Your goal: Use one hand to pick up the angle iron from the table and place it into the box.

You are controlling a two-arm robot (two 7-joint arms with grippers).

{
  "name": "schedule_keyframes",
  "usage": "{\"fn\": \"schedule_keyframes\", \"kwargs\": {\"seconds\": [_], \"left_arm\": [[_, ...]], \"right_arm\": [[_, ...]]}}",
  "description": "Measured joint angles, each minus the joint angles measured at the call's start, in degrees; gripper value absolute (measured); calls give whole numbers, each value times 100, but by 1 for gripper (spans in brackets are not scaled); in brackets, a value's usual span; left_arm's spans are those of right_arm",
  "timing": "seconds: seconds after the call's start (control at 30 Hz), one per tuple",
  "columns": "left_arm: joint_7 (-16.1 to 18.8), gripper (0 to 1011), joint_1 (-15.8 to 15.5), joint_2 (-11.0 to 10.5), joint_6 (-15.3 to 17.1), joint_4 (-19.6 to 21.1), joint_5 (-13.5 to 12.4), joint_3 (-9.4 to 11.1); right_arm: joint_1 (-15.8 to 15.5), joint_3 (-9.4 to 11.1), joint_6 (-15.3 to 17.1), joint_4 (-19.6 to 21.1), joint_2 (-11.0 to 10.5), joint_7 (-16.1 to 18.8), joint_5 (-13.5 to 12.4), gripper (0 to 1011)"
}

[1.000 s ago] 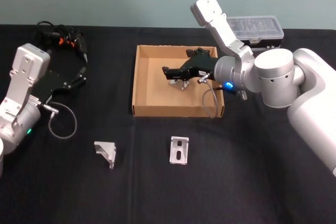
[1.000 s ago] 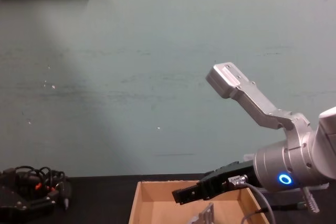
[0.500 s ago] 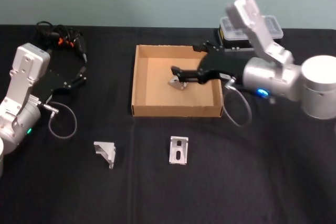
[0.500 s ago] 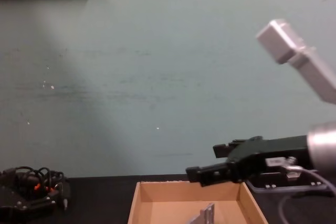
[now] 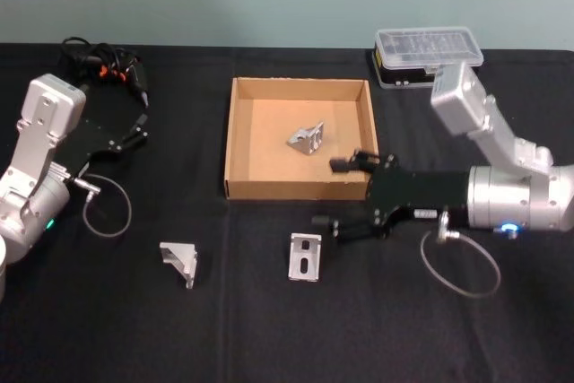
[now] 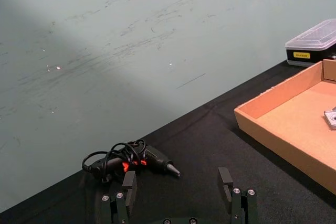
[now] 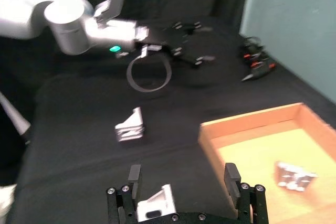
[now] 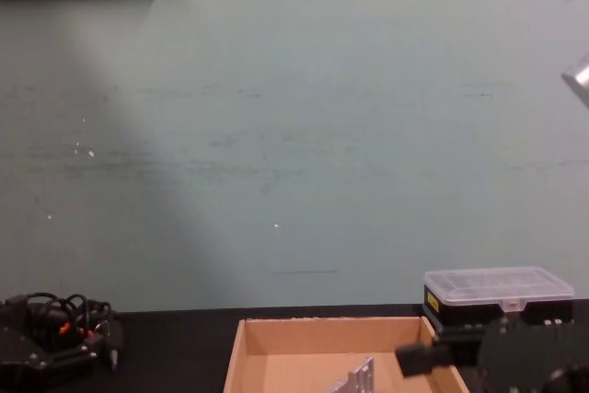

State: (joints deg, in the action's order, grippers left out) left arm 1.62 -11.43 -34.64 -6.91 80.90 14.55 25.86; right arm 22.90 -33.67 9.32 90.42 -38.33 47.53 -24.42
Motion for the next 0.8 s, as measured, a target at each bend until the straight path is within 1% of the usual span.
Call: {"fn": "schedule_keyframes", "kwargs": {"seconds": [0.07, 0.1, 0.17, 0.23, 0.4, 0.53, 0.8], "left_arm": [[0, 1011, 0, 0, 0, 0, 0, 0], [0, 1011, 0, 0, 0, 0, 0, 0], [0, 1011, 0, 0, 0, 0, 0, 0], [0, 1011, 0, 0, 0, 0, 0, 0], [0, 1011, 0, 0, 0, 0, -1, 0], [0, 1011, 0, 0, 0, 0, 0, 0], [0, 1011, 0, 0, 0, 0, -1, 0]], "right_arm": [[29, -115, -15, 5, -38, 64, 44, 1000], [29, -115, -15, 5, -38, 64, 44, 1000], [105, -288, -9, -57, -29, 72, 171, 1000], [142, -369, 8, -89, -17, 65, 245, 1000], [253, -610, 114, -246, 86, -110, 454, 1000], [308, -739, 211, -364, 171, -184, 538, 1000], [409, -909, 426, -590, 351, -241, 548, 1000]]}}
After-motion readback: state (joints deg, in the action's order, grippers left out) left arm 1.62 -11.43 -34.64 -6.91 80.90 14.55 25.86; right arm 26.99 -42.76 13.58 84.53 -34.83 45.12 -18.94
